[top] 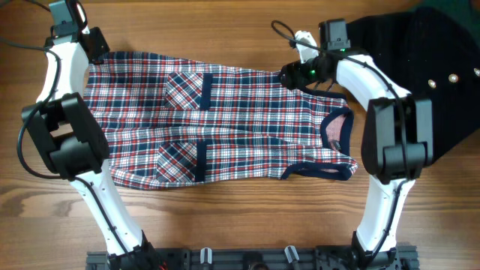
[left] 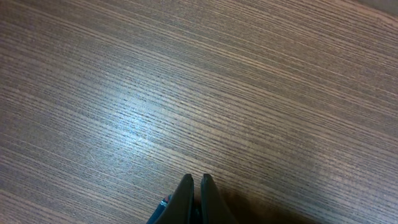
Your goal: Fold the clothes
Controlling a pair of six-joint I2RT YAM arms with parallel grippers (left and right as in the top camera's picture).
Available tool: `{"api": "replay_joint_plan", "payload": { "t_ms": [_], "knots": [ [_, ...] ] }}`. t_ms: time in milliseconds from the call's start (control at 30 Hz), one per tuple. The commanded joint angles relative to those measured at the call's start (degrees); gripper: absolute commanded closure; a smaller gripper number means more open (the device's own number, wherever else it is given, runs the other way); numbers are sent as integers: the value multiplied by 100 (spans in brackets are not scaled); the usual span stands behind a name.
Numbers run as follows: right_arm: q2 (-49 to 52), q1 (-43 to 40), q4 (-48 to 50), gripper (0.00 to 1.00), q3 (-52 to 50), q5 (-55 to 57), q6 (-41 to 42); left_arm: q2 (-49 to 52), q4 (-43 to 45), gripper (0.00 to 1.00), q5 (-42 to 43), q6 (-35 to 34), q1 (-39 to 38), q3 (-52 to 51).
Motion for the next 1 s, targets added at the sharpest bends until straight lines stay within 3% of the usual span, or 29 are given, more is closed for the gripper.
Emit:
{"api": "replay_joint_plan", "payload": {
  "t_ms": [0, 100, 133, 200, 267, 433, 700, 967],
  "knots": [
    [136, 44, 146, 28, 2, -155, 28, -146, -2, 96, -37, -11, -13, -35],
    [136, 46, 173, 45, 2, -155, 70, -146, -22, 96, -35, -13, -13, -35],
    [136, 46, 173, 54, 2, -155, 83, -146, -33, 96, -35, -13, -13, -35],
    [136, 46, 197, 84, 4, -162, 175, -146, -74, 96, -37, -11, -13, -35],
    [136, 46, 245, 94, 9, -197, 177, -146, -85, 96, -37, -11, -11, -35],
    [136, 44, 341, 96, 232, -197, 79, -146, 146, 96, -61, -9, 24, -35],
    [136, 44, 1318, 96, 614, -26, 175, -146, 861, 96, -61, 162, 256, -35],
    [131, 44, 846, 96, 1554, 109, 170, -234, 776, 96, -59, 315, 177, 306]
  ]
}}
